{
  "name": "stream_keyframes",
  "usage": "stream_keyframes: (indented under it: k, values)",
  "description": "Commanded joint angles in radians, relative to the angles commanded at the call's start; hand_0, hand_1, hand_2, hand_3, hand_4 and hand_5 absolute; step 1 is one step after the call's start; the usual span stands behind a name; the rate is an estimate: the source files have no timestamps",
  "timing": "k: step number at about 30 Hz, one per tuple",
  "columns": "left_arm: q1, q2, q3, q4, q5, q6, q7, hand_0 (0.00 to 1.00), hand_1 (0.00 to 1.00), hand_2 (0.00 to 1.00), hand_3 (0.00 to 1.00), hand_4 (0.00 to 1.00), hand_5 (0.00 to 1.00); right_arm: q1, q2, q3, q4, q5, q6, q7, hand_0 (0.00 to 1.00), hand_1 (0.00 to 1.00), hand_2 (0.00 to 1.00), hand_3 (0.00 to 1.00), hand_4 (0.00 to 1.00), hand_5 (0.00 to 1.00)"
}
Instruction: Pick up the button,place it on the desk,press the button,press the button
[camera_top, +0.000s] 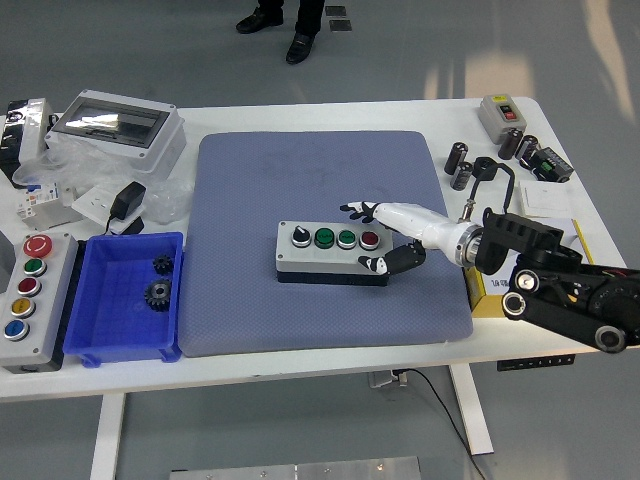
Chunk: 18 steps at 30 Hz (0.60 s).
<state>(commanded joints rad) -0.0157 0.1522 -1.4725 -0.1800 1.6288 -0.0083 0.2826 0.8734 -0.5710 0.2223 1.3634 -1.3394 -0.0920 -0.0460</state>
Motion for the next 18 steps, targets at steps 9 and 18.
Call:
stream_keyframes:
  k: [9,18]
  values:
    - [0.001,-0.002,-0.008,0.000,0.008,-0.001,0.003,0.618,0.553,0.533,0.581,0.482,0.218,-0.031,-0.126,0.139,0.143,0.059,0.026,-0.014,0.960,0.915,0.944,0.998,0.659,0.117]
    - [0.002,-0.007,-0.013,0.000,0.008,0.001,0.007,0.618,0.553,0.530,0.581,0.483,0.216,-0.084,-0.136,0.266,0.177,0.099,0.036,-0.169,0.963,0.916,0.945,0.998,0.655,0.115]
